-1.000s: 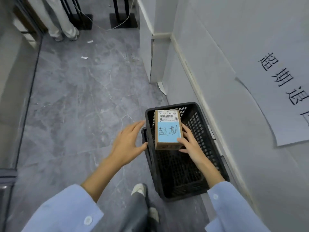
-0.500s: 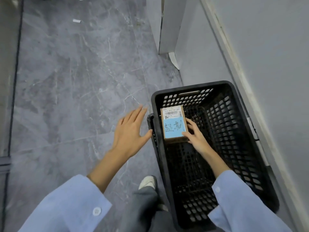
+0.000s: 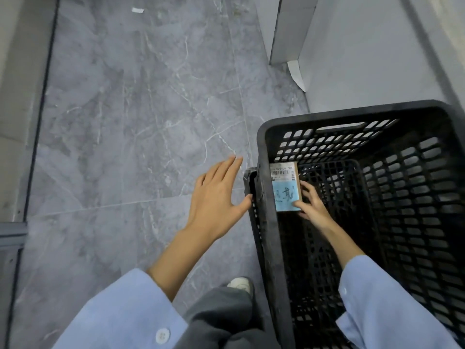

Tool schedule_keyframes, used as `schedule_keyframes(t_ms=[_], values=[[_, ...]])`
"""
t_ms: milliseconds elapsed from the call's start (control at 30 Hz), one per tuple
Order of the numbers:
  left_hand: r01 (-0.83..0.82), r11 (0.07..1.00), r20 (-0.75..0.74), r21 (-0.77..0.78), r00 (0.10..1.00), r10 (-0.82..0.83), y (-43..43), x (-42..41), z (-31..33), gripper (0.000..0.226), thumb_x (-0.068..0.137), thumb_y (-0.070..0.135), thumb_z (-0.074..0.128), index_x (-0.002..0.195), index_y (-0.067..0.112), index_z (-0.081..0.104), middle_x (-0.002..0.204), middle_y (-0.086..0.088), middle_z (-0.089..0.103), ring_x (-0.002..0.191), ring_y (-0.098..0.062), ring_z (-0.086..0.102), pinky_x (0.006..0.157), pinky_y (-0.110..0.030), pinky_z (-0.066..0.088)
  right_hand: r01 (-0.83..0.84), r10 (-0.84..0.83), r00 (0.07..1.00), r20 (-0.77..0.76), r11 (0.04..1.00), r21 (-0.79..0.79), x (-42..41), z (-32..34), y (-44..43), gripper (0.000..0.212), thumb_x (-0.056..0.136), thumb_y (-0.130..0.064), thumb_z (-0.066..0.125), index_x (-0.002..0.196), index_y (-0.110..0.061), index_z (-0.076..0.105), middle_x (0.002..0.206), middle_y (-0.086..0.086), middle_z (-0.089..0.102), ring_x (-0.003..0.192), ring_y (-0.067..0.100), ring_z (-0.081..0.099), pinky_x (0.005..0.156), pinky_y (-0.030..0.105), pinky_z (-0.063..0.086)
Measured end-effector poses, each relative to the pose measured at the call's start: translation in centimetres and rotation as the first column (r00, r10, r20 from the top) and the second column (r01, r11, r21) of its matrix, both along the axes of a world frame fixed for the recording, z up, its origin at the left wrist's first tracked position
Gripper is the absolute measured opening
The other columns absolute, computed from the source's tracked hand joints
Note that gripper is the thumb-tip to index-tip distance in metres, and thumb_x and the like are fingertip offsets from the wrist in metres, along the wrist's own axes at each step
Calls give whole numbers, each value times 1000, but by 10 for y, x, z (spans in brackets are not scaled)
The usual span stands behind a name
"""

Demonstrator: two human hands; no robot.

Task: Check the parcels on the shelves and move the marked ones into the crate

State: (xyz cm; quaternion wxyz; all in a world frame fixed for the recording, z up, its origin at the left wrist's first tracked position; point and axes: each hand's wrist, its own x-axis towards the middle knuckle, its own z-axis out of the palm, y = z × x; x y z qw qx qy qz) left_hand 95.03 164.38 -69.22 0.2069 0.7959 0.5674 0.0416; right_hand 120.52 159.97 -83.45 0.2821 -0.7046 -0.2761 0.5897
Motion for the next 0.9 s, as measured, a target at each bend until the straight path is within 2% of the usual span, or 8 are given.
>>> schedule_keyframes(t_ms=[100, 133, 200, 267, 433, 633, 733, 900], values=[[-13, 1000, -1, -7, 1000, 13, -2, -1, -1, 80, 83, 64, 31, 154, 27, 25, 159, 9, 27, 144, -12, 25, 112, -26, 13, -1, 1, 1000, 21, 1000, 1, -1, -5, 0, 61, 93, -4, 59, 145, -25, 35, 152, 6, 39, 121, 22, 50, 72, 26, 45], [-18, 1000, -3, -9, 1000, 17, -3, -2, 1, 81, 82, 64, 30, 154, 27, 25, 159, 9, 26, 144, -12, 25, 112, -26, 12, 0, 0, 1000, 28, 1000, 3, -1, -5, -1, 60, 93, -4, 61, 145, -23, 36, 152, 6, 39, 124, 24, 50, 75, 27, 46], [-22, 1000, -4, -19, 1000, 22, -8, -3, 8, 82, 82, 66, 28, 154, 27, 24, 159, 8, 26, 144, -13, 24, 113, -28, 13, -4, 4, 999, 54, 1000, 2, 0, 3, -5, 61, 93, -11, 65, 147, -22, 38, 151, 5, 40, 130, 26, 47, 91, 36, 48], [-26, 999, -2, -36, 1000, 26, -14, -4, 19, 84, 82, 68, 26, 154, 26, 25, 160, 8, 26, 144, -14, 24, 115, -32, 16, -14, 15, 994, 108, 1000, -12, 1, 20, -11, 63, 91, -24, 69, 147, -23, 40, 147, 3, 44, 132, 24, 46, 106, 42, 42], [-39, 998, 2, -45, 999, 39, -35, -9, 65, 79, 83, 66, 27, 152, 26, 30, 153, 6, 39, 138, -15, 35, 113, -32, 21, -144, 147, 951, 271, 989, -31, -1, 89, -29, 59, 91, -40, 67, 144, -27, 44, 135, -1, 52, 127, 20, 47, 101, 35, 41], [-93, 995, -7, -25, 996, 93, -62, -27, 142, 74, 84, 61, 33, 150, 28, 34, 149, 6, 44, 135, -16, 38, 111, -35, 26, -391, 349, 771, 532, 919, -36, -21, 199, -48, 65, 94, -51, 57, 152, -38, 28, 154, -5, 37, 141, 21, 33, 105, 44, 37], [-150, 989, 15, -4, 989, 150, -70, -36, 190, 72, 86, 59, 38, 151, 28, 33, 151, 6, 41, 138, -17, 36, 112, -34, 23, -465, 363, 685, 632, 885, -5, -40, 258, -49, 67, 95, -51, 55, 153, -35, 25, 156, -6, 32, 142, 21, 29, 104, 42, 37], [-246, 965, 47, 86, 969, 243, -76, -69, 279, 72, 91, 61, 40, 153, 27, 28, 155, 6, 35, 142, -16, 30, 113, -35, 20, -614, 365, 556, 746, 786, 73, -85, 357, -29, 77, 93, -56, 53, 157, -30, 17, 162, -3, 23, 147, 22, 21, 114, 40, 28]])
